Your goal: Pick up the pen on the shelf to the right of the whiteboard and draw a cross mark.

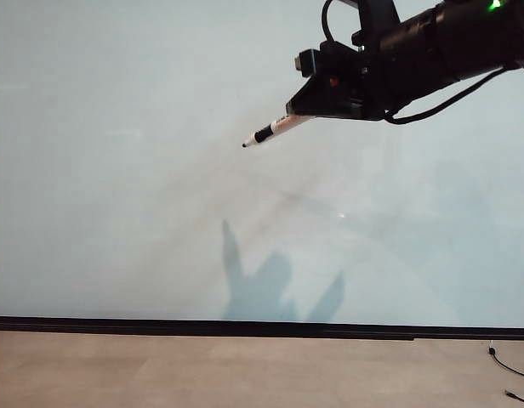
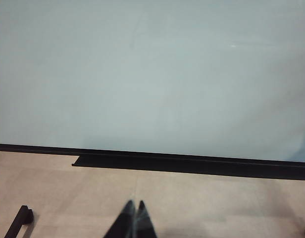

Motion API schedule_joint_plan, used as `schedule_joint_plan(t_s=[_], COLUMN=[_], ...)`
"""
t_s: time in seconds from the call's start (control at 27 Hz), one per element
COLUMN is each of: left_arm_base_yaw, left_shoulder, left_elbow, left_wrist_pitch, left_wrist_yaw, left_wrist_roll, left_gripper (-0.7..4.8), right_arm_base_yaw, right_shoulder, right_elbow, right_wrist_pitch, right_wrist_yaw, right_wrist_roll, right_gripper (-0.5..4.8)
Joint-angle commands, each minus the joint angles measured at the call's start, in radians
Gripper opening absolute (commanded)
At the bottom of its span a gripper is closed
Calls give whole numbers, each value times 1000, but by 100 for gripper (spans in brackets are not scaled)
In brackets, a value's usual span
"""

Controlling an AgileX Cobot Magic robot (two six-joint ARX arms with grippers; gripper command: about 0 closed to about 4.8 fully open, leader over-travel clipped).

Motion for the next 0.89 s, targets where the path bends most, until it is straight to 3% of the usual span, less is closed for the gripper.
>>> schedule_joint_plan(t_s=[0.04,0.22,0.44,0.67,0.89], left_arm_base_yaw=[0,0,0,0,0], left_shoulder=[0,0,0,0,0], left_elbow=[3,3,3,3,3], left_wrist_pitch=[5,5,5,5,3], left_wrist_yaw=[4,4,4,4,4], left_wrist_roll=[4,4,4,4,4], left_gripper=[-4,-5,-4,-5,-5], right_arm_base_yaw=[0,-1,-1,-1,-2], right_shoulder=[-3,-3,-3,19,93], right_elbow=[34,45,45,51,58], right_wrist_pitch=[-64,-64,-42,-28,209], right_wrist_yaw=[9,8,-3,-2,2], right_wrist_roll=[-64,-77,43,47,338], right_gripper=[-7,-7,-7,-7,-7])
